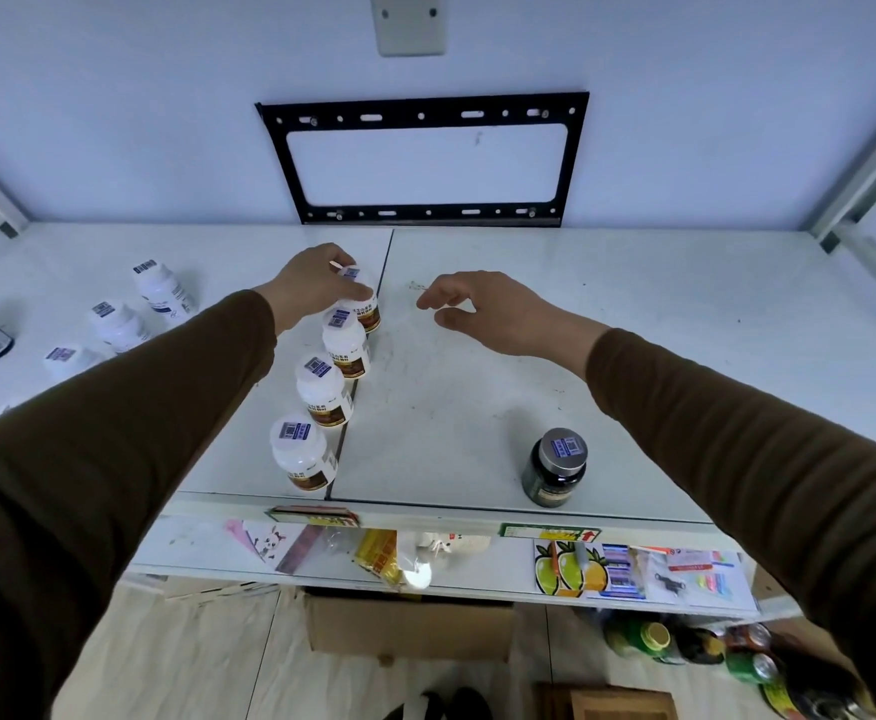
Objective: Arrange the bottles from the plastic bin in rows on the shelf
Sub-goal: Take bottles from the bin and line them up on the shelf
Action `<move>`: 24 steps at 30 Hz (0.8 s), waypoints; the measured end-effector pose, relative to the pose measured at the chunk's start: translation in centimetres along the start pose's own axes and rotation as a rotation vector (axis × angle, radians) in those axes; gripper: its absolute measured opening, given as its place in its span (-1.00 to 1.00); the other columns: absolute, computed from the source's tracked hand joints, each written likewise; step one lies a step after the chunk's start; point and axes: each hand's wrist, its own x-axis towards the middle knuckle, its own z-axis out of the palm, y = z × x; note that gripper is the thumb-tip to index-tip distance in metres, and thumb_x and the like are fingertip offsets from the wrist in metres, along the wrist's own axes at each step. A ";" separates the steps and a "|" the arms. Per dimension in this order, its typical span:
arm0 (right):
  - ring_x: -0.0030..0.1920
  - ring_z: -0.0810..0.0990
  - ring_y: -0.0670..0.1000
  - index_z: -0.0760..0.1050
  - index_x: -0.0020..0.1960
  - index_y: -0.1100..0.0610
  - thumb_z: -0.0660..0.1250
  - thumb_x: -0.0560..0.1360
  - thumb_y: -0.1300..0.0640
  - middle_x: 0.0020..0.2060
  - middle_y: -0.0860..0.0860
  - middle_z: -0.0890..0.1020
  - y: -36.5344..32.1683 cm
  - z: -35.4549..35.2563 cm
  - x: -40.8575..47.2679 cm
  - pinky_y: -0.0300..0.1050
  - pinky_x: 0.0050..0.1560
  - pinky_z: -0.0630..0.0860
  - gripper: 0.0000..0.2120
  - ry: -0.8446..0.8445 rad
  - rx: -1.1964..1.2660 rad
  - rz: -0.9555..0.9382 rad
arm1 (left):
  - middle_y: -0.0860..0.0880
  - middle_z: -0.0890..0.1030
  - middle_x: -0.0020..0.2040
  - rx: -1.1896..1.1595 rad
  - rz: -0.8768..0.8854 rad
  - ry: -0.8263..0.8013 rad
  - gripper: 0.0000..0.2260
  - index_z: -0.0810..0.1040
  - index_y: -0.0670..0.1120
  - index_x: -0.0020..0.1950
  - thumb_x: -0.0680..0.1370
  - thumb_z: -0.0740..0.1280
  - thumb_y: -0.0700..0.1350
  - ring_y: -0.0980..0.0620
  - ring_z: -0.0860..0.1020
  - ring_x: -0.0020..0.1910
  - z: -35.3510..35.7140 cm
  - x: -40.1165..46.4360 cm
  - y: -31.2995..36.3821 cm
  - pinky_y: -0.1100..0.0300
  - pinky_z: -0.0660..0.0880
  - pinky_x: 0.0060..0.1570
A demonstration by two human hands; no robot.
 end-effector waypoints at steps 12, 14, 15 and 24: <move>0.26 0.47 -0.01 0.43 0.36 0.02 0.30 0.58 0.04 0.30 -0.02 0.51 -3.4 -0.8 -1.5 -0.22 0.11 0.33 -0.65 0.027 -0.121 -0.001 | 0.01 0.41 0.48 0.170 0.290 0.197 -0.52 0.40 0.05 0.46 0.56 0.41 0.05 -0.02 0.38 0.42 -4.4 -7.7 1.0 0.19 0.30 0.26; 0.28 0.45 0.00 0.42 0.37 0.00 0.31 0.57 0.01 0.31 -0.01 0.48 -4.8 -0.8 -2.7 -0.20 0.13 0.34 -0.63 0.032 -0.142 -0.005 | 0.00 0.38 0.50 0.231 0.331 0.203 -0.50 0.37 0.07 0.48 0.57 0.40 0.04 -0.07 0.43 0.35 -4.9 -10.2 1.0 0.15 0.32 0.25; 0.28 0.45 0.00 0.41 0.37 -0.01 0.32 0.57 0.01 0.31 -0.01 0.47 -5.5 -0.9 -3.3 -0.17 0.15 0.36 -0.62 0.039 -0.144 -0.004 | 0.00 0.38 0.49 0.254 0.352 0.207 -0.50 0.36 0.08 0.49 0.57 0.39 0.04 -0.08 0.45 0.32 -5.2 -11.4 1.0 0.16 0.32 0.24; 0.31 0.40 0.05 0.41 0.38 0.00 0.35 0.55 0.01 0.32 0.03 0.44 -11.6 2.3 -12.7 -0.13 0.18 0.32 -0.58 0.186 -0.218 0.004 | 0.04 0.41 0.47 0.246 0.522 0.190 -0.52 0.39 0.04 0.48 0.57 0.39 -0.01 0.03 0.35 0.43 -5.1 -23.7 -1.5 0.22 0.22 0.32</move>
